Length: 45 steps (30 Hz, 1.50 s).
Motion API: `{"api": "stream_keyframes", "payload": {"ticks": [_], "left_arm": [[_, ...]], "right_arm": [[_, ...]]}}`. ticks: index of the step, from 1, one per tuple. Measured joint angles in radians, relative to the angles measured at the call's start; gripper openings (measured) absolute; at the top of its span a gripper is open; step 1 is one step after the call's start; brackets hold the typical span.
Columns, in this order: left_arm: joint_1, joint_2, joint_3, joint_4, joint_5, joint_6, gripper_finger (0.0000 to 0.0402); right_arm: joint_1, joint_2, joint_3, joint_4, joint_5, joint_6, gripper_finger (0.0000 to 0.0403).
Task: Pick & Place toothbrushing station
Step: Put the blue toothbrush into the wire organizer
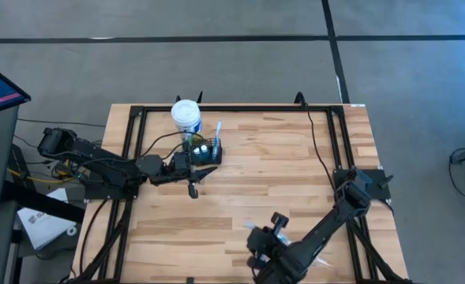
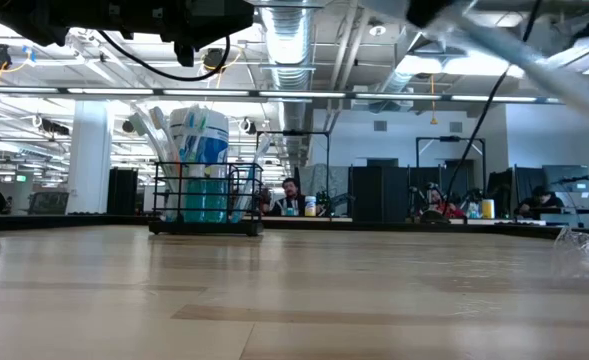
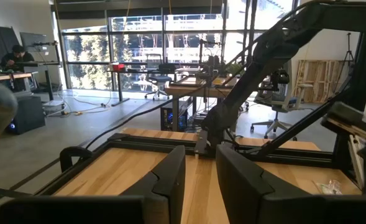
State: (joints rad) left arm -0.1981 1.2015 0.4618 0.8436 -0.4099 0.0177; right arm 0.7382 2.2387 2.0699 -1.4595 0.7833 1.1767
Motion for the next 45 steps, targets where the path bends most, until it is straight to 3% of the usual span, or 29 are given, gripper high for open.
{"api": "stream_keyframes", "payload": {"ticks": [17,22,35,45], "left_arm": [[0.0,0.0,0.0,0.0,0.029,0.0,0.0085],[0.0,0.0,0.0,0.0,0.097,0.0,0.0085],[0.0,0.0,0.0,0.001,0.098,0.0,0.0085],[0.0,0.0,0.0,0.003,0.098,0.0,0.0085]], "right_arm": [[-0.049,-0.022,0.045,-0.067,0.259,-0.026,0.0001],[-0.049,-0.053,0.045,-0.058,0.31,-0.057,0.0001],[-0.062,-0.085,0.045,-0.034,0.413,-0.097,0.0001],[-0.113,-0.129,0.045,0.201,0.393,-0.415,0.0001]]}}
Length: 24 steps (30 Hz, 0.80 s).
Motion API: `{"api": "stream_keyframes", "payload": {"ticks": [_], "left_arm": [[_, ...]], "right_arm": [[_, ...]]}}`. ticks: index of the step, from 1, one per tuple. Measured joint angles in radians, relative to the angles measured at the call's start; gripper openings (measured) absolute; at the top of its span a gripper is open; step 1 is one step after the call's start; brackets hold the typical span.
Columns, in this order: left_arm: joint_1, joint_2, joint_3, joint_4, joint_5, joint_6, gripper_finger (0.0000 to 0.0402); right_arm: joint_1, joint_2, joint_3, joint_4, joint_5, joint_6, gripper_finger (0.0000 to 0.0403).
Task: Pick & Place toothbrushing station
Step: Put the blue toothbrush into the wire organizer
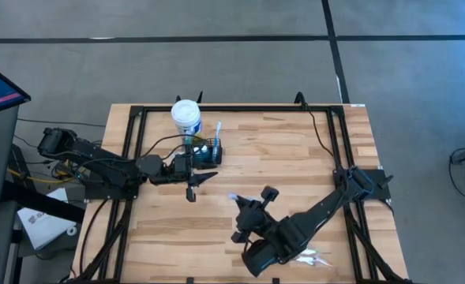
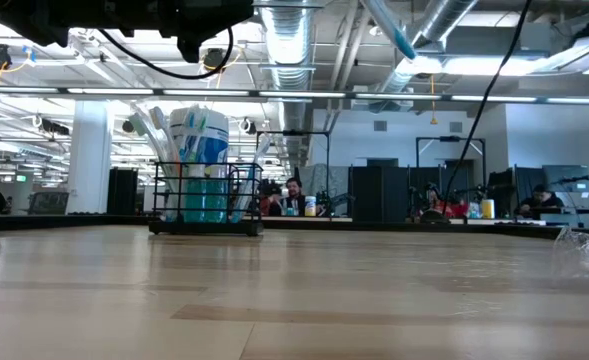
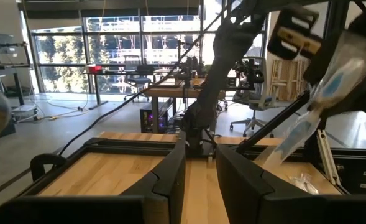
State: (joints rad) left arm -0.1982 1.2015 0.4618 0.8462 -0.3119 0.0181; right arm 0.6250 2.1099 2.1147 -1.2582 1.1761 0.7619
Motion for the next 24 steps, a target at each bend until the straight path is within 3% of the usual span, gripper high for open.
{"api": "stream_keyframes", "payload": {"ticks": [11,24], "left_arm": [[0.0,0.0,0.0,0.002,0.062,0.002,0.0085],[0.0,0.0,0.0,0.007,0.065,0.003,0.0085]], "right_arm": [[-0.018,-0.036,-0.001,0.153,-0.005,-0.206,0.0001],[-0.094,-0.077,-0.001,0.457,-0.201,-0.605,0.0001]]}}
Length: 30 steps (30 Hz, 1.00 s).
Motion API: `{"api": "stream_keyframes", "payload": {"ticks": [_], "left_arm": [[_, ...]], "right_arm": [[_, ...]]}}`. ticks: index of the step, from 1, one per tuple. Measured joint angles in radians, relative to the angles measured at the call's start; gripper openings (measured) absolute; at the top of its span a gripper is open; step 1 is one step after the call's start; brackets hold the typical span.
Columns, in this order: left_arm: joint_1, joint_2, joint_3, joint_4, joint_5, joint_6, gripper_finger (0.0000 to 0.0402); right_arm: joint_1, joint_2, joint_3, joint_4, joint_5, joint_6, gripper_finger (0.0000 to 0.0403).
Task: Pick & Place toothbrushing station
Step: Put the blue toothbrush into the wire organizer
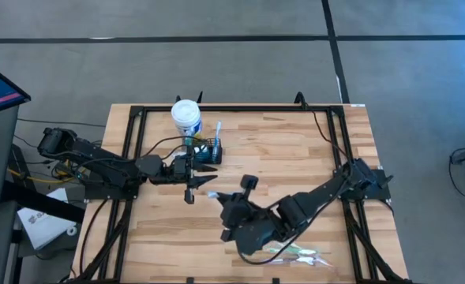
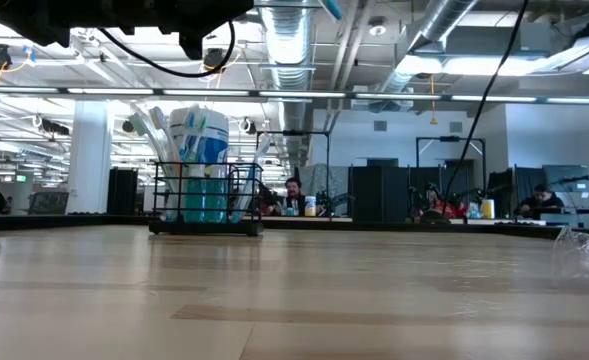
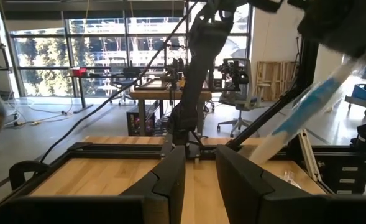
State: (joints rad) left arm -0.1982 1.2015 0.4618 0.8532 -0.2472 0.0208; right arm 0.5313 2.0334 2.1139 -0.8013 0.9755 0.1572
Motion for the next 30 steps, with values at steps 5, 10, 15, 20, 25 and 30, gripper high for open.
{"api": "stream_keyframes", "payload": {"ticks": [5,10,15,20,25,30], "left_arm": [[0.0,0.0,0.0,-0.005,0.0,0.0,0.0085],[0.0,0.0,0.0,-0.005,0.0,0.0,0.0085],[0.0,0.0,0.0,-0.005,-0.001,0.0,0.0085],[0.0,0.0,0.0,-0.006,-0.001,0.0,0.0085],[0.0,0.0,0.0,-0.008,-0.004,0.0,0.0085],[0.0,0.0,0.0,-0.008,-0.004,0.0,0.0085]], "right_arm": [[-0.012,-0.012,0.0,0.036,-0.013,-0.063,0.0],[-0.022,-0.032,0.0,0.095,-0.068,-0.122,0.0],[-0.045,-0.035,0.0,0.19,-0.164,-0.213,0.0],[-0.069,-0.035,-0.007,0.213,-0.282,-0.228,0.0],[-0.07,-0.035,-0.008,0.213,-0.329,-0.219,0.0],[-0.033,-0.028,-0.012,0.232,-0.359,-0.187,0.0]]}}
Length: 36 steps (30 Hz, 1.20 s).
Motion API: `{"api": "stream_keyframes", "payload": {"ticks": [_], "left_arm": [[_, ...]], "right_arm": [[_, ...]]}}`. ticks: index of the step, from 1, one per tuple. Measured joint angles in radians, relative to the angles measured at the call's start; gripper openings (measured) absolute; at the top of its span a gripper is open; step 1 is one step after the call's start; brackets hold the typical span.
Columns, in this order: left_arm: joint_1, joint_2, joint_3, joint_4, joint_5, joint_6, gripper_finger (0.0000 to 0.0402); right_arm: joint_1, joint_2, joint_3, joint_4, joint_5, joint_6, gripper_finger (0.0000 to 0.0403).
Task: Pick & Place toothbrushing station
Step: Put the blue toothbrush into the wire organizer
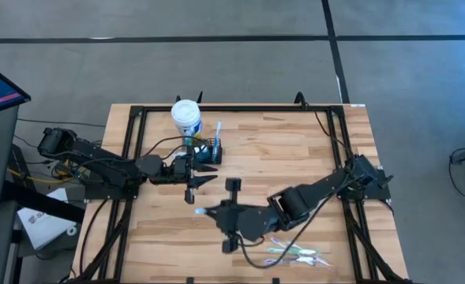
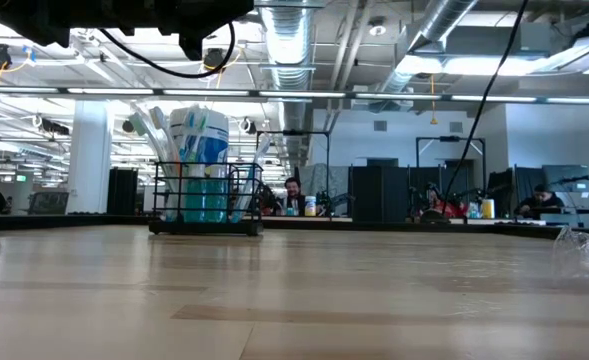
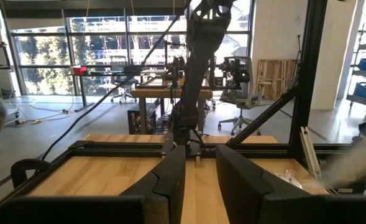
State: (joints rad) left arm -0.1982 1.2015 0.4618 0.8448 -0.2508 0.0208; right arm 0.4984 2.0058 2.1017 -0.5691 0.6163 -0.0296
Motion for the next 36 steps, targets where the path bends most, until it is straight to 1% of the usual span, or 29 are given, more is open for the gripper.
{"api": "stream_keyframes", "payload": {"ticks": [1,4,6,8,9,12,14,18,22,27,32,36], "left_arm": [[0.0,0.0,0.0,0.0,0.0,0.0,0.0085],[0.0,0.0,0.0,0.0,0.0,-0.001,0.0085],[0.0,0.0,0.0,-0.001,0.0,-0.002,0.0085],[0.0,0.0,0.0,-0.002,0.001,-0.002,0.0085],[0.0,0.0,0.0,-0.001,0.002,-0.002,0.0085],[0.0,0.0,0.0,-0.003,0.004,-0.002,0.0085],[0.0,0.0,0.0,-0.004,0.004,-0.002,0.0085],[0.0,0.0,0.0,-0.004,0.003,-0.001,0.0085],[0.0,0.0,0.0,-0.004,0.003,0.0,0.0085],[0.0,0.0,0.0,-0.003,0.003,0.0,0.0085],[0.0,0.0,0.0,-0.003,0.01,-0.002,0.0085],[0.0,0.0,0.0,-0.002,0.077,-0.003,0.0085]], "right_arm": [[0.007,0.006,-0.019,0.047,-0.007,-0.003,0.0],[0.028,0.017,-0.132,0.197,-0.057,-0.044,0.0],[0.034,0.017,-0.213,0.298,-0.052,-0.062,0.0],[0.031,-0.004,-0.306,0.425,-0.055,-0.056,0.0],[0.026,-0.017,-0.349,0.476,-0.078,-0.055,0.0],[0.013,-0.076,-0.492,0.61,-0.095,-0.057,0.0],[0.004,-0.143,-0.603,0.717,-0.101,-0.06,0.0],[-0.001,-0.269,-0.807,0.988,-0.129,-0.095,0.0],[-0.011,-0.326,-0.956,1.119,-0.122,-0.112,0.0],[-0.051,-0.354,-1.05,1.284,-0.119,-0.117,0.0],[-0.095,-0.351,-1.057,1.287,-0.124,-0.129,0.0001],[-0.119,-0.35,-1.057,1.268,-0.125,-0.129,0.0001]]}}
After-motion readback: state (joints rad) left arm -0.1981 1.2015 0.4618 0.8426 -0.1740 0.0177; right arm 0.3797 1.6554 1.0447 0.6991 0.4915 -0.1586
